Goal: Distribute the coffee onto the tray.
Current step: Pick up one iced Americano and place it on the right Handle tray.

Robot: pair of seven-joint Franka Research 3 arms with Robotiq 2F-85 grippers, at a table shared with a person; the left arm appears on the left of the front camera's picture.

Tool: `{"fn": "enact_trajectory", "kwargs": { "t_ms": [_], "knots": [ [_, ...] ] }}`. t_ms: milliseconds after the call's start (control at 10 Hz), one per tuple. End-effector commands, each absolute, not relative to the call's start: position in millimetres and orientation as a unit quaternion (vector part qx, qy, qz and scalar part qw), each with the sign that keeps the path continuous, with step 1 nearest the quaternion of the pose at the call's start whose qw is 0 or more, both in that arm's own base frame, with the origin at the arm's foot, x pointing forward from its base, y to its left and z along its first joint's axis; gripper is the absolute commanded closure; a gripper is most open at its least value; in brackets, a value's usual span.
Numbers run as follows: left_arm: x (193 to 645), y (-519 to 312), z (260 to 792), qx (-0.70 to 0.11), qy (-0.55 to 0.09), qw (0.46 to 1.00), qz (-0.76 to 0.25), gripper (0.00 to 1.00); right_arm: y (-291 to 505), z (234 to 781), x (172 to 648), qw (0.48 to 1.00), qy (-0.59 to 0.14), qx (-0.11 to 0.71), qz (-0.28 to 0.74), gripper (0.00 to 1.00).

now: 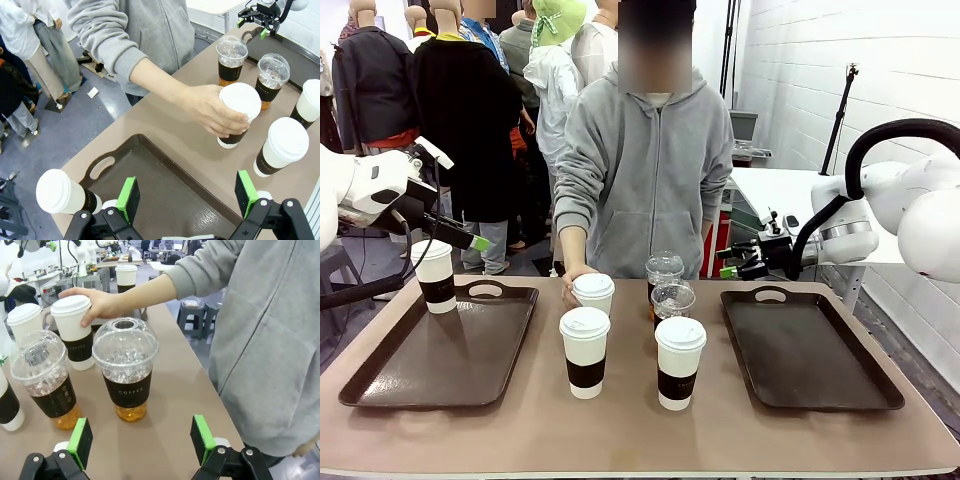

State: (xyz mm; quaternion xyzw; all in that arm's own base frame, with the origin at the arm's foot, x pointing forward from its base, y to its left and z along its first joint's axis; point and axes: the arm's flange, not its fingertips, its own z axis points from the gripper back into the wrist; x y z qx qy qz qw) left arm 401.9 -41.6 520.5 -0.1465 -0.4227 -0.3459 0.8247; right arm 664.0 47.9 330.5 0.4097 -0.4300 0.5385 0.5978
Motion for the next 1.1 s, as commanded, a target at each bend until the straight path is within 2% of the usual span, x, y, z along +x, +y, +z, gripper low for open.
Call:
{"fn": "enact_trajectory", "kwargs": {
  "t_ms": [0,400,1000],
  "knots": [
    [403,-40,519,-0.151,-0.422,0.825,-0.344,0.0,49,333,663,0.595,-0.435,0.408,0.539,0.0],
    [403,-40,519,-0.151,-0.422,0.825,-0.344,0.0,46,331,664,0.598,-0.431,0.409,0.538,0.0],
    [403,-40,519,-0.151,-0.422,0.825,-0.344,0.0,73,296,682,0.586,-0.42,0.441,0.534,0.0]
  ]
}}
